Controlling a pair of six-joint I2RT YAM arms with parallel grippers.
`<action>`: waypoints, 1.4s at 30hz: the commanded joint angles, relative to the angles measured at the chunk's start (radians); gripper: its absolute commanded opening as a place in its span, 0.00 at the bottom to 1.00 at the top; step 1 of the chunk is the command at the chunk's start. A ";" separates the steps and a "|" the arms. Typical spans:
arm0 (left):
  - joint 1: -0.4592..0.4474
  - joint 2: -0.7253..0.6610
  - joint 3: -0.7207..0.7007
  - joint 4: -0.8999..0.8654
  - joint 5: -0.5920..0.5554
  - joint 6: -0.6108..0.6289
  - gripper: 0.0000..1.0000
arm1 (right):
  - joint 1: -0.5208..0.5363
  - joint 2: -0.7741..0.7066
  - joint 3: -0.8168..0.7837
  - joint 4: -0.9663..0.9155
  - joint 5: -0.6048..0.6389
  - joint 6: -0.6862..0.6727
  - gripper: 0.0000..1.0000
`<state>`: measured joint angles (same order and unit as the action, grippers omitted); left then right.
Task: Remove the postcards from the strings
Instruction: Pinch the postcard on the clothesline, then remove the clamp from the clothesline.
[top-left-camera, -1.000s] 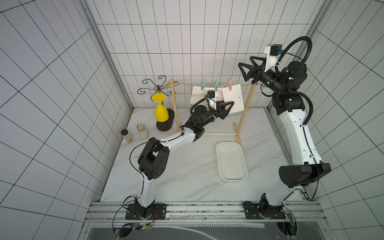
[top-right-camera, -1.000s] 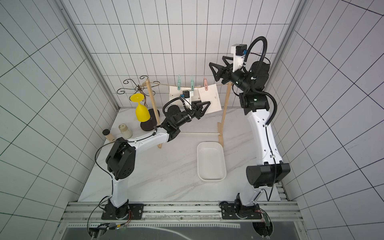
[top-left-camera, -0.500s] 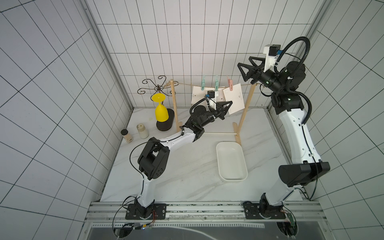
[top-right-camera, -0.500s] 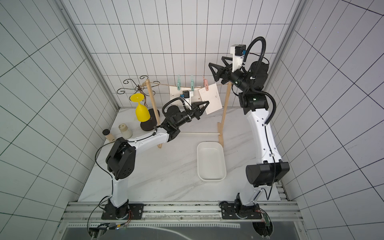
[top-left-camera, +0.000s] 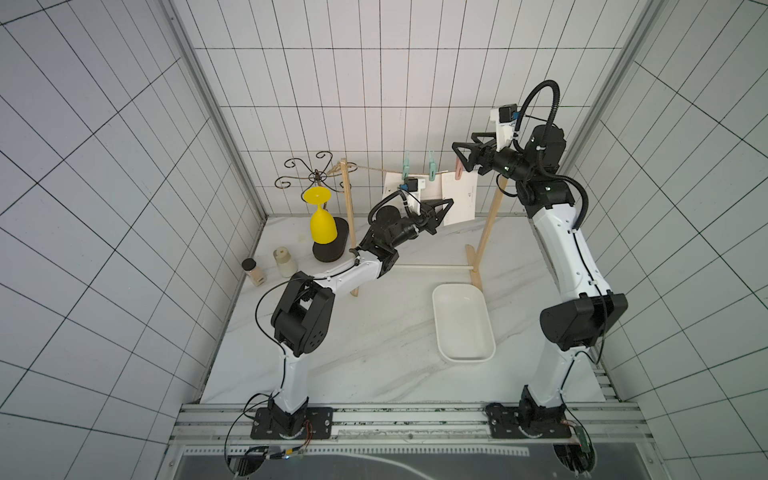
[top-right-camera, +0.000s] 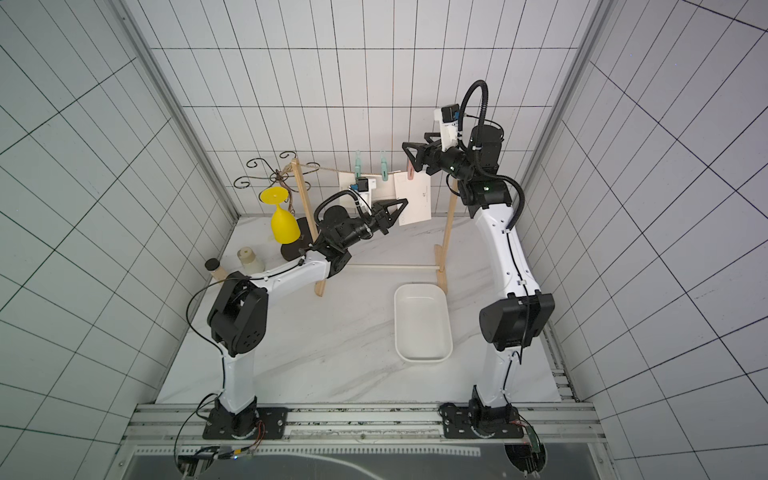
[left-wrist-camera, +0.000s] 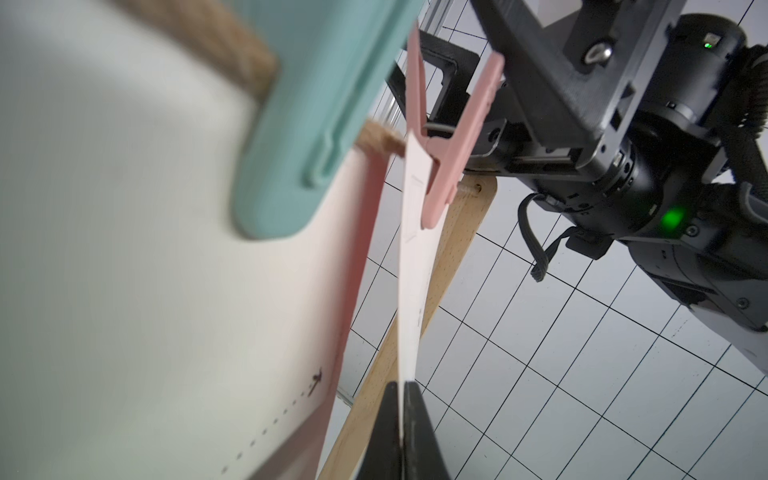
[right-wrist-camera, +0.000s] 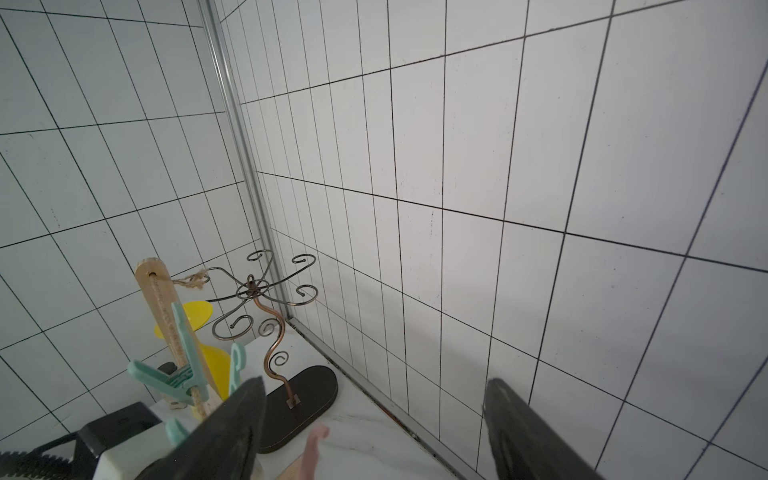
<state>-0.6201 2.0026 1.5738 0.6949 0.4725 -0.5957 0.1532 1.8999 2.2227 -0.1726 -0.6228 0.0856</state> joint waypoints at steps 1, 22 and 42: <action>0.008 -0.006 -0.003 0.014 0.037 -0.021 0.00 | 0.010 -0.015 0.073 -0.049 -0.024 -0.058 0.84; 0.040 -0.007 0.034 -0.026 0.118 -0.027 0.00 | 0.006 -0.069 0.008 -0.160 -0.145 -0.167 0.85; 0.056 -0.024 0.059 -0.093 0.147 -0.003 0.00 | 0.016 -0.076 -0.028 -0.263 -0.157 -0.223 0.86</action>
<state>-0.5709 2.0022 1.6012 0.6239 0.6064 -0.6086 0.1608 1.8557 2.2253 -0.4019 -0.7521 -0.1013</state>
